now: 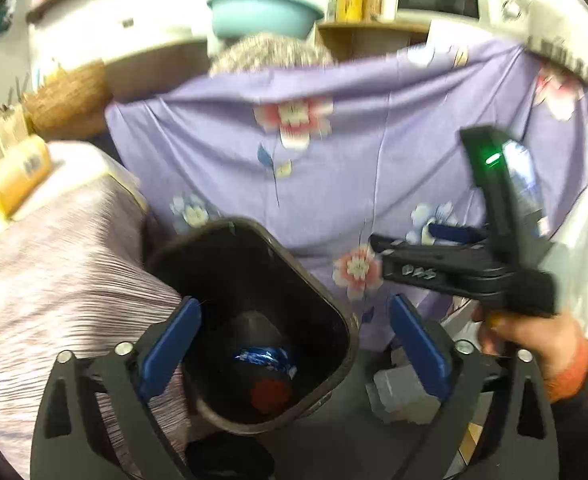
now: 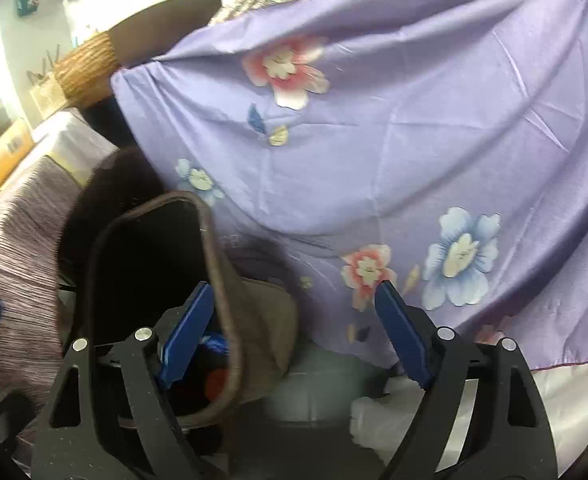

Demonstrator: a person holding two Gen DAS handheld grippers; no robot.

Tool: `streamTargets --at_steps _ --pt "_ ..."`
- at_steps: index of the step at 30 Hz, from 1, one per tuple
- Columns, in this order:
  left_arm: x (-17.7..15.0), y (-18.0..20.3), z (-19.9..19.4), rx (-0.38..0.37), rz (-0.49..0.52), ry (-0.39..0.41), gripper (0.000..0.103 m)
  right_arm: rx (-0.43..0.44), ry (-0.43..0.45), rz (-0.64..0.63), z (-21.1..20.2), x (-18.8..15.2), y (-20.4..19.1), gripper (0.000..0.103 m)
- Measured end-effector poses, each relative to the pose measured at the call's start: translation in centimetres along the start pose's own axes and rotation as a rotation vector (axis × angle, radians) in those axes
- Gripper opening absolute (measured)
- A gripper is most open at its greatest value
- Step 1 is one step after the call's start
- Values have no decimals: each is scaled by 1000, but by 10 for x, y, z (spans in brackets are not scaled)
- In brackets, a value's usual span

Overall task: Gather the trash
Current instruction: 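Carry both items to the dark bin and open both grippers to drop them, then move the left gripper back to the table and grasp the white-orange bottle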

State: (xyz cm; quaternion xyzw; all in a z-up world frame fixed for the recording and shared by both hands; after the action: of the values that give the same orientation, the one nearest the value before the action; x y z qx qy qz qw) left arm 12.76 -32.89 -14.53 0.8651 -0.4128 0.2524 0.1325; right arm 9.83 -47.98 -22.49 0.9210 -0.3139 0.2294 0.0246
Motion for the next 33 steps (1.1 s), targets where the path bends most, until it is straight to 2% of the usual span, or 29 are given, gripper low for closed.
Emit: streamTargets --at_steps 5,10,12,15,26,30,33 --pt "-5 -15 -50 39 -26 76 98 46 18 -75 -15 -1 -41 83" --pt "-19 -52 -83 127 -102 110 98 106 44 -173 -34 -4 -95 84" --pt "-29 -71 -95 183 -139 119 98 134 48 -211 -39 -7 -116 84" --pt "-45 -99 -109 245 -189 118 98 180 52 -287 -49 -12 -156 84" --pt "-127 -230 -176 459 -468 88 98 340 79 -541 -92 -29 -289 84" --pt "-146 -277 -199 550 -513 70 98 460 62 -620 -113 -27 -350 84" --pt "-153 -311 -212 617 -523 49 98 506 74 -675 -128 -23 -394 84"
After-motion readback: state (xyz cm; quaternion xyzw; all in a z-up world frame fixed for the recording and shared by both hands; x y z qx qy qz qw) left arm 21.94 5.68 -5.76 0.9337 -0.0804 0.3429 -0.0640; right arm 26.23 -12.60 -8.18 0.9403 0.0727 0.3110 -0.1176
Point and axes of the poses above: each gripper's, at about its wrist camera, not at the fingertips, and z roughly the way its jaws point, y to its right, x to its top, the point moved 7 cm from there along z, roughly the way its jaws point, and after that the axes turned 15 degrees about -y, right-handed, at the moved point
